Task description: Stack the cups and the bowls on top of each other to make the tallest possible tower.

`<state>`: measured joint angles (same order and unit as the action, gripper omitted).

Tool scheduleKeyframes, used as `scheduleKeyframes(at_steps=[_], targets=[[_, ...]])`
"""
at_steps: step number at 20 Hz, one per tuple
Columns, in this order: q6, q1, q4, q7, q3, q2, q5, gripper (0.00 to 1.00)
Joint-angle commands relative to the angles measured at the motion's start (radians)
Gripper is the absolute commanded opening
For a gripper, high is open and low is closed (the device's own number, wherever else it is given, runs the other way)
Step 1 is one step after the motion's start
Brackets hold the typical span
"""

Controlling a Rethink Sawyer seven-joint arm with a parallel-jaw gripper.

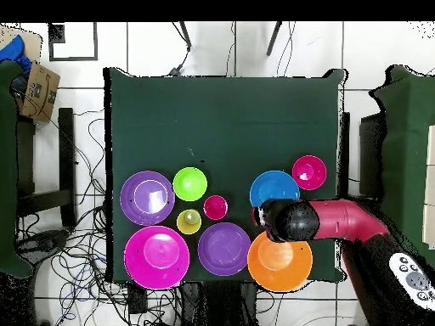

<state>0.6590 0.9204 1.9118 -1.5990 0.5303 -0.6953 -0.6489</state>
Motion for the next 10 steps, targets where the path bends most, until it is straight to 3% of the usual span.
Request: scheduleKeyframes(at_steps=[1, 10], targets=[[-0.024, -0.041, 0.064, 0.132, 0.063, 0.014, -0.079, 1.0], [-0.045, -0.027, 0.07, 0.127, 0.088, 0.04, -0.083, 1.0]])
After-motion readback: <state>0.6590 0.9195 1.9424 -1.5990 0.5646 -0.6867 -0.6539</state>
